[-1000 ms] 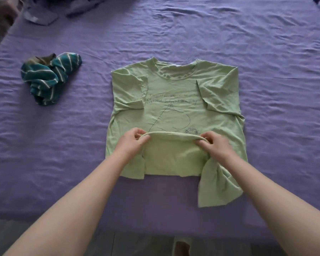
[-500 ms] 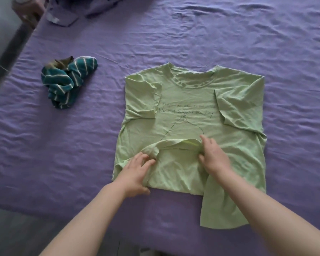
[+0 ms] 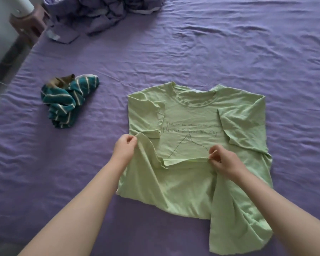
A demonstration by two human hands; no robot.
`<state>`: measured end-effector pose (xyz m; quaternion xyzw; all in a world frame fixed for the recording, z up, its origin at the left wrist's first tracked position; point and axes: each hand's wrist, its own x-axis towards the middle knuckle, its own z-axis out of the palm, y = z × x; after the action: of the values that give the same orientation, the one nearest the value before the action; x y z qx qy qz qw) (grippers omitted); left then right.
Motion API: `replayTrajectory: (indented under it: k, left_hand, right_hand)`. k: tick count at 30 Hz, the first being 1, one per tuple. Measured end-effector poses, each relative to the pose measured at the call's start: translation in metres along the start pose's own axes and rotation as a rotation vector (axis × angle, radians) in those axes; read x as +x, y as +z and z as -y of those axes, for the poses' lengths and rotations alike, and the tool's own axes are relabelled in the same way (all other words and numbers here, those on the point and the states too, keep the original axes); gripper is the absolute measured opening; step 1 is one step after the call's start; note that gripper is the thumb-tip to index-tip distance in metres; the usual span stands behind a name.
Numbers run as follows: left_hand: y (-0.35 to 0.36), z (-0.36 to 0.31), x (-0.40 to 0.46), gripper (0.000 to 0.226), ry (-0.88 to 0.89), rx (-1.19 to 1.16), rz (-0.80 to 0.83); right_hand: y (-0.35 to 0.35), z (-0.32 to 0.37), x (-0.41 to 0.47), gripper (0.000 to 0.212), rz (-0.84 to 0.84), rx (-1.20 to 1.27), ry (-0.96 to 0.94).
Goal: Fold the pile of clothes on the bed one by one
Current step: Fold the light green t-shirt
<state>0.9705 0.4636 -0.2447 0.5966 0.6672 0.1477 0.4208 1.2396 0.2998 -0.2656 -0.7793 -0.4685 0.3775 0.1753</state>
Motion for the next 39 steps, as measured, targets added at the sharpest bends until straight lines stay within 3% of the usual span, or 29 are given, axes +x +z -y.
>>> replayTrajectory:
  k: [3,6,9,12,17,23,27,34,39]
  left_hand:
    - [-0.001,0.001,0.029,0.024,-0.117,0.028,-0.083]
    - [0.003,0.003,0.041,0.028,-0.142,0.068,-0.009]
    - [0.004,0.006,0.044,0.034,-0.194,0.025,0.107]
    - [0.001,0.004,0.046,0.024,-0.165,0.032,0.157]
    - [-0.011,-0.008,0.049,0.011,0.037,0.037,0.039]
    - [-0.022,-0.03,0.075,0.019,0.21,0.052,-0.131]
    - [-0.023,-0.04,0.103,0.022,0.217,0.076,-0.198]
    - [-0.029,-0.057,0.166,0.027,0.23,0.146,-0.215]
    - [-0.018,-0.066,0.19,0.027,0.178,0.265,-0.103]
  right_hand:
    - [0.001,0.005,0.004,0.02,-0.072,-0.076,-0.067]
    - [0.016,0.014,0.002,0.042,0.011,-0.231,-0.137]
    - [0.033,0.02,0.001,0.062,0.05,-0.439,-0.089]
    - [0.037,0.024,0.002,0.039,0.004,-0.413,-0.02]
    - [0.017,0.046,0.011,0.014,-0.14,-0.04,0.129]
    - [-0.02,0.073,0.061,0.02,-0.367,0.076,0.16]
    - [-0.038,0.093,0.101,0.022,-0.467,0.06,0.127]
    - [-0.052,0.104,0.157,0.019,-0.452,-0.038,0.132]
    - [-0.054,0.103,0.184,0.022,-0.446,-0.003,0.149]
